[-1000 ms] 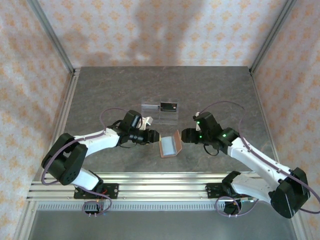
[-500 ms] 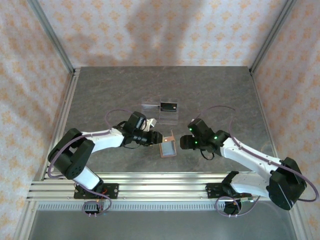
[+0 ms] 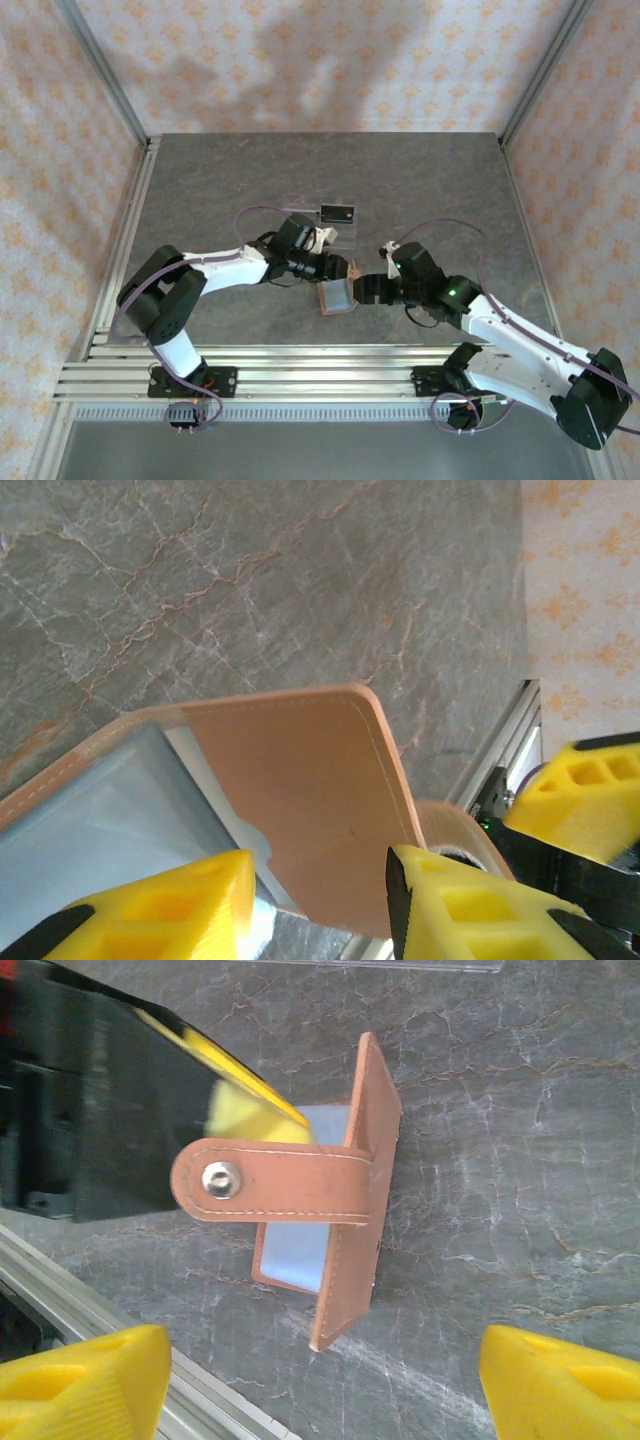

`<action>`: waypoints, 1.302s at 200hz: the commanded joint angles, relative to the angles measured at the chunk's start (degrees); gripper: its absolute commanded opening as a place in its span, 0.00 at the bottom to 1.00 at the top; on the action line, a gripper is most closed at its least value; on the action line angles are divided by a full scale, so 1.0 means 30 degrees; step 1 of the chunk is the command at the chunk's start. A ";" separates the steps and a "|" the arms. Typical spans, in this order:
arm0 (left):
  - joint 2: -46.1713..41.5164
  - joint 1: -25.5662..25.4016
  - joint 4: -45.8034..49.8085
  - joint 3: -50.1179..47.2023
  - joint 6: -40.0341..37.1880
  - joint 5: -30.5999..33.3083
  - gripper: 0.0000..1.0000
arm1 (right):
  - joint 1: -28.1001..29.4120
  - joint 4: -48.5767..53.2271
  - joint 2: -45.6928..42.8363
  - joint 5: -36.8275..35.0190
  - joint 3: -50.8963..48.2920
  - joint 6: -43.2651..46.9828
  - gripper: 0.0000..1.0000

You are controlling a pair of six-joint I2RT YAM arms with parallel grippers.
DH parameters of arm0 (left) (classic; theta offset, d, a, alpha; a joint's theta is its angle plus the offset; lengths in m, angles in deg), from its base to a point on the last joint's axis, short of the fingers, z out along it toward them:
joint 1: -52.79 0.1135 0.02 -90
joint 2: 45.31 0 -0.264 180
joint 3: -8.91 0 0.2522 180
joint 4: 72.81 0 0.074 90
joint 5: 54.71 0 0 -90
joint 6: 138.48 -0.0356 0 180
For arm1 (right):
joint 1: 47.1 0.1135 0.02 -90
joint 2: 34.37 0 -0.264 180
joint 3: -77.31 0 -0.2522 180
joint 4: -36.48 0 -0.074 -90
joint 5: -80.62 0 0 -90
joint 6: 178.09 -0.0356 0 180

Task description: Put the credit cards into the card holder

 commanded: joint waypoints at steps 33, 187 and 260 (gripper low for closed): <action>0.0847 -0.0342 0.0111 0.0887 -0.0088 0.0019 0.41 | 0.0127 0.0417 0.3255 -0.4492 -0.0359 -0.1148 0.74; -0.1232 -0.0180 0.3059 -0.1914 -0.3118 0.2361 0.45 | -0.0107 0.2319 0.6852 -0.6041 0.0554 -0.3870 0.31; -0.0430 -0.0186 0.2799 -0.1674 -0.3158 0.2012 0.44 | -0.0342 0.4716 0.4465 -0.2704 0.3493 -0.2320 0.43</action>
